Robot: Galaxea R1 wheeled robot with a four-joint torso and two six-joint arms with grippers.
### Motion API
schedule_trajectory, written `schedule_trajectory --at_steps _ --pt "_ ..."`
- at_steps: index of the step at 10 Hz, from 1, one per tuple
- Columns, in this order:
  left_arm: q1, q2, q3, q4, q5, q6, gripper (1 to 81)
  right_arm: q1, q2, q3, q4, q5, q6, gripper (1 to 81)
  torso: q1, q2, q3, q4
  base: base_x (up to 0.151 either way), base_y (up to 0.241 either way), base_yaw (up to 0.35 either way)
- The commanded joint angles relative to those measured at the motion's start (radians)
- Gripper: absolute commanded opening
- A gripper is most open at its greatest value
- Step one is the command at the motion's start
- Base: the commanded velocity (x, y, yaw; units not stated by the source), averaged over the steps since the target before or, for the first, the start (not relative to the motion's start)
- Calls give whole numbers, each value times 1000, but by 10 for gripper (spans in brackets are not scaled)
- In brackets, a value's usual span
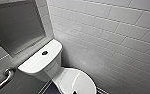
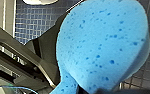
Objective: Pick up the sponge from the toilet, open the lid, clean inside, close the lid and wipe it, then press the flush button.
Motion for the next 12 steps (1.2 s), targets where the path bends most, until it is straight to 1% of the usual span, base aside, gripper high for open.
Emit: schedule_trajectory --at_steps 1,4,8,10,11,12 --pt "-104 43 -12 11 28 6 811 -18 -32 19 -15 -56 4 10 0 0 0 0 0 0 0" --pt "-135 46 -10 10 23 -3 811 -18 -31 16 -9 -58 6 10 0 0 0 0 0 0 0" --pt "-170 46 -12 7 14 -43 811 -24 -29 14 2 -56 13 10 0 0 0 0 0 0 0" --pt "-172 34 2 5 2 -46 811 -28 -34 13 1 -55 29 10 0 0 0 0 0 0 0" --pt "-172 6 46 7 -4 -48 811 -28 -34 14 2 -55 29 10 0 0 0 0 0 0 0" --pt "-172 -32 112 7 -36 -48 811 -28 -32 13 1 -53 29 10 0 0 0 0 0 0 0"
